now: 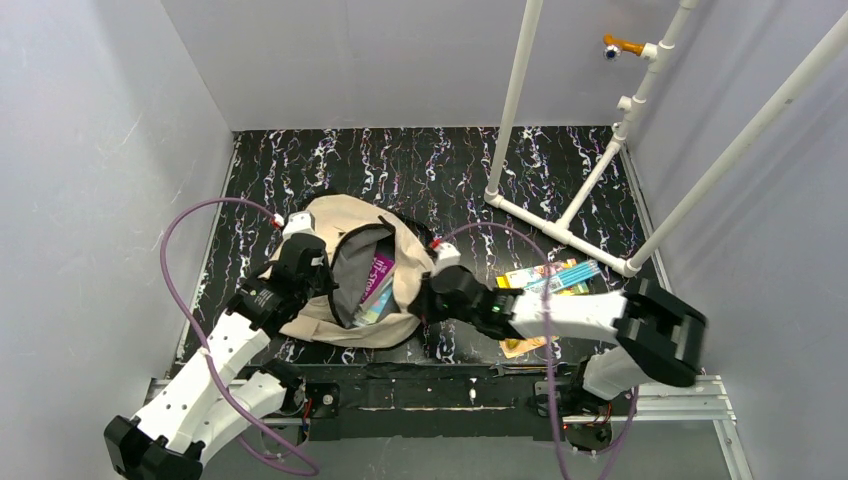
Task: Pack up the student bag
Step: Adjust the student bag at the center of the board.
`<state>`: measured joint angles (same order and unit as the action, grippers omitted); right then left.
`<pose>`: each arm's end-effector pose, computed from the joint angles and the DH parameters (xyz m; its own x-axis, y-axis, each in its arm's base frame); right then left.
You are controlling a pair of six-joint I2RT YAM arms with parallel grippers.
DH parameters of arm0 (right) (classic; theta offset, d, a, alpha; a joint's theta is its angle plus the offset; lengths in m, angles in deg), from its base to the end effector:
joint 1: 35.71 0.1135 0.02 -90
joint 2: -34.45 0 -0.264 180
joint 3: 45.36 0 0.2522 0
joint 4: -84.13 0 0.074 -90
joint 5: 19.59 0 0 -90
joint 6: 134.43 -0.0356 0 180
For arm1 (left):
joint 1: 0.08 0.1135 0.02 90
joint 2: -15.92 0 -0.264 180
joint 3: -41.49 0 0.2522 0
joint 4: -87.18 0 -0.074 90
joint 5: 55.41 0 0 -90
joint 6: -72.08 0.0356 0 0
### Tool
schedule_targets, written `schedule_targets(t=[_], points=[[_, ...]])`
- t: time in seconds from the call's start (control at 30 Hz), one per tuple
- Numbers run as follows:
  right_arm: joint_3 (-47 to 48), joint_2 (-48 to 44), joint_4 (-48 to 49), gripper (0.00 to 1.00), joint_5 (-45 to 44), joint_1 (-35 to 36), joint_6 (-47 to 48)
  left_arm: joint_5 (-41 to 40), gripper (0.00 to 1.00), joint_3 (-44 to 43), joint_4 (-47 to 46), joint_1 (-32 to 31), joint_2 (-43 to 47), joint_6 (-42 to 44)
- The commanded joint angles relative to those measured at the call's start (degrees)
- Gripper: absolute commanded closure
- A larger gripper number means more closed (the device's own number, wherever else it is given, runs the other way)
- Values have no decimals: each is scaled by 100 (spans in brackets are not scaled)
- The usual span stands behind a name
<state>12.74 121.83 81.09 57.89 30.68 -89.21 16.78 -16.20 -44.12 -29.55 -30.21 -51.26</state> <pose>0.1352 0.2900 0.1957 -0.7304 0.0459 -0.6815 -0.4320 0.7418 0.5130 0.1535 -0.0742 0.2892 -0.5799 -0.2733 -0.7675 -0.0749 0.9559 -0.2838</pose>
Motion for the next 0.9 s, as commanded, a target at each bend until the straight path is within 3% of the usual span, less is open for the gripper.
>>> schedule_targets(t=[0.0,0.13,0.2,0.27,0.33,0.43,0.53,0.87], points=[[-1402,-1278,864,99,45,-3,395,-932,100,176,137,3,287,-101],[-2080,-1713,1687,96,37,-3,464,-465,100,288,8,3,344,43],[-1897,-1635,1595,66,-146,-3,514,-38,100,328,-85,3,293,129],[-1359,-1527,802,51,-753,-33,594,363,100,327,-101,-1,239,204],[-560,-1338,-472,45,-1439,-71,761,730,100,315,-102,-1,212,246],[425,-871,-1597,40,-1684,-62,1137,1168,100,335,-108,3,218,198],[1184,-343,-2663,25,-1880,9,1178,1303,100,370,-133,2,235,140],[1794,869,-2956,15,-2100,487,1221,1153,100,371,-179,3,195,30]])
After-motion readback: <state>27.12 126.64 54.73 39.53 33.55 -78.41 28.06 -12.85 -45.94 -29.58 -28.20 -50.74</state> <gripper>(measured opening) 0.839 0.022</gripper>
